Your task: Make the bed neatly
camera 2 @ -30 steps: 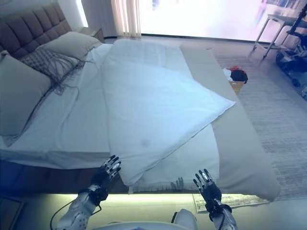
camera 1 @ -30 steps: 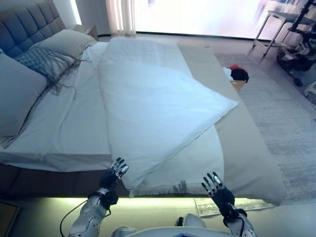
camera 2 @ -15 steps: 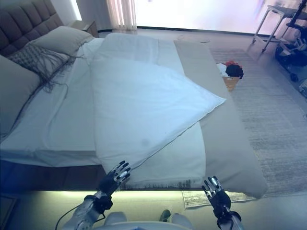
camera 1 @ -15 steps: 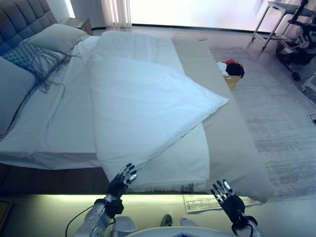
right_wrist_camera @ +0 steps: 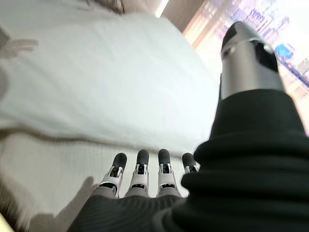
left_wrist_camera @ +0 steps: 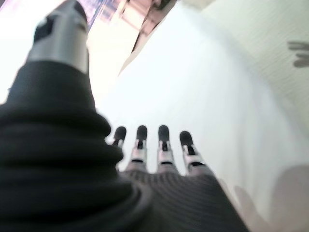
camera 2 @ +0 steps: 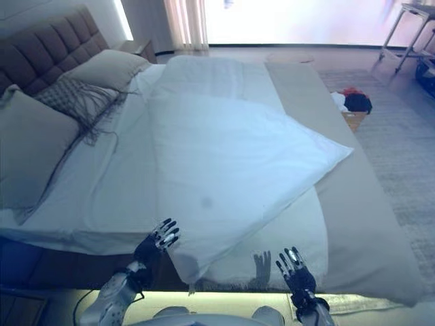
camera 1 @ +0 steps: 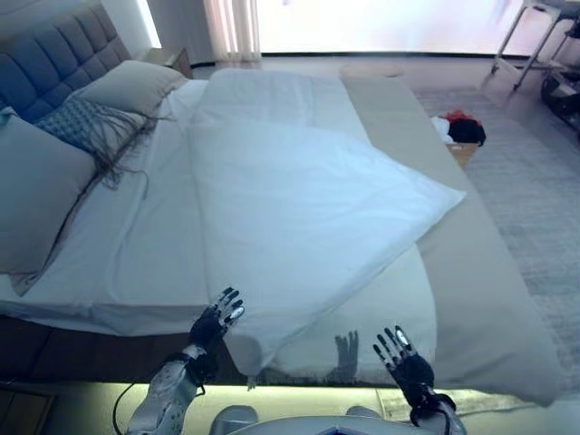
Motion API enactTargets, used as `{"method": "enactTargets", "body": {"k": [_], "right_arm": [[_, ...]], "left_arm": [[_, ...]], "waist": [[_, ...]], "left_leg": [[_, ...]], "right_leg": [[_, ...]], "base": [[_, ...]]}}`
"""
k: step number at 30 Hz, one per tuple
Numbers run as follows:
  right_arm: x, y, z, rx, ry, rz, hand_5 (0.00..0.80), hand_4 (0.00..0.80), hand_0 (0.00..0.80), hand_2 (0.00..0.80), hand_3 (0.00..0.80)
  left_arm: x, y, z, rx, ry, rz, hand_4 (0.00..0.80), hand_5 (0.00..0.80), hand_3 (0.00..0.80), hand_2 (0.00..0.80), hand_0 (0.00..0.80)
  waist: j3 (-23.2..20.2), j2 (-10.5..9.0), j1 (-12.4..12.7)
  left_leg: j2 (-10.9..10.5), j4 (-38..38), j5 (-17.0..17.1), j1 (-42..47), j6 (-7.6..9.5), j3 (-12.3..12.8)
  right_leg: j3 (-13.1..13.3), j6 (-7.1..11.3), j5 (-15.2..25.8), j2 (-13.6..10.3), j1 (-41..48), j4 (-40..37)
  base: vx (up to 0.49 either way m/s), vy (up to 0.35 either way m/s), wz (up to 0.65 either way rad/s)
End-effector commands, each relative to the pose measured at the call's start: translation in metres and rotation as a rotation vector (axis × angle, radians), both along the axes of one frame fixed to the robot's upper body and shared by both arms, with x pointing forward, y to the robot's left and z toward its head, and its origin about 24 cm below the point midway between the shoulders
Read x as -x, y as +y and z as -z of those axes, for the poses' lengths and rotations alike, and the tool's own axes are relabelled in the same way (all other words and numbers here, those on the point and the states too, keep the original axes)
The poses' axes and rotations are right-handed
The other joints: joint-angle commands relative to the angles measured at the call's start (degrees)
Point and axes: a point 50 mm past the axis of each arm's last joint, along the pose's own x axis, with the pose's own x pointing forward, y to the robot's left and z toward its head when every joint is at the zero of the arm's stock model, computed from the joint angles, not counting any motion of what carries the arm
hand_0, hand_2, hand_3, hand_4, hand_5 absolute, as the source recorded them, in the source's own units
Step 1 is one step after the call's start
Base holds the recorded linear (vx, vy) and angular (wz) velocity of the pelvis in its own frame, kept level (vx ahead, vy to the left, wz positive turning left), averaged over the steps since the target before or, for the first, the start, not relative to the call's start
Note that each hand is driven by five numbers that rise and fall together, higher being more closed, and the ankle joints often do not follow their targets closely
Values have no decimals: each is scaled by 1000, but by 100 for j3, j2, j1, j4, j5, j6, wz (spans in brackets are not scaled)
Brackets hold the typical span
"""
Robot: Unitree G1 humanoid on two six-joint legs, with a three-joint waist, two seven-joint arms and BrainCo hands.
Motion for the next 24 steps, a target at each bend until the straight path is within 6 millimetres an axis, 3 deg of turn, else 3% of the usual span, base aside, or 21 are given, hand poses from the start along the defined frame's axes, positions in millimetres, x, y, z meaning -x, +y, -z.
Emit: {"method": "enactTargets", "body": {"k": [1,3,6,11,20,24], "right_arm": [[-4,-12,-6,54,-46,66,0,0,0,0,0],[1,-17,-4,58,-37,65,0,0,0,0,0],[6,-28,0,51,-38,94,0,0,0,0,0],[-3,-28,0,18,-54,102,0,0,0,0,0],[5,-37,0,54,-51,100,0,0,0,0,0],[6,-36,3,55,-40,87,0,0,0,0,0]], "left_arm": [[-11,3,-22,22,-98,-11,0,0,0,0,0],[-13,2,-24,33,-104,-19,0,0,0,0,0],[-16,0,-26,16,-110,-2,0,0,0,0,0],[-12,7,-24,-26,-91,0,0,0,0,0,0],[-12,1,-22,-28,-85,41,0,0,0,0,0],[-16,0,-25,-32,-98,60,0,0,0,0,0]], "waist": [[-99,-77,18],[-113,-126,-70],[-94,-351,-98],[-108,-658,49],[-116,-679,-58],[-77,-707,-144]], "left_leg": [[137,-26,393,-396,532,-328],[104,-152,409,-342,512,-389],[40,-185,341,-401,481,-534],[119,-237,247,-344,415,-387],[179,-185,68,-196,427,-216],[188,-226,-23,-62,411,-124]], "right_leg": [[629,299,2326,-211,398,-933],[674,323,2381,-5,398,-1333],[710,466,2456,306,454,-2340],[352,587,2483,501,719,-2872],[405,678,2634,315,720,-2965],[407,772,2838,355,517,-3161]], "base": [[132,136,55],[102,54,53],[60,-112,22],[45,-125,-1],[28,-27,-5],[49,-115,-4]]}}
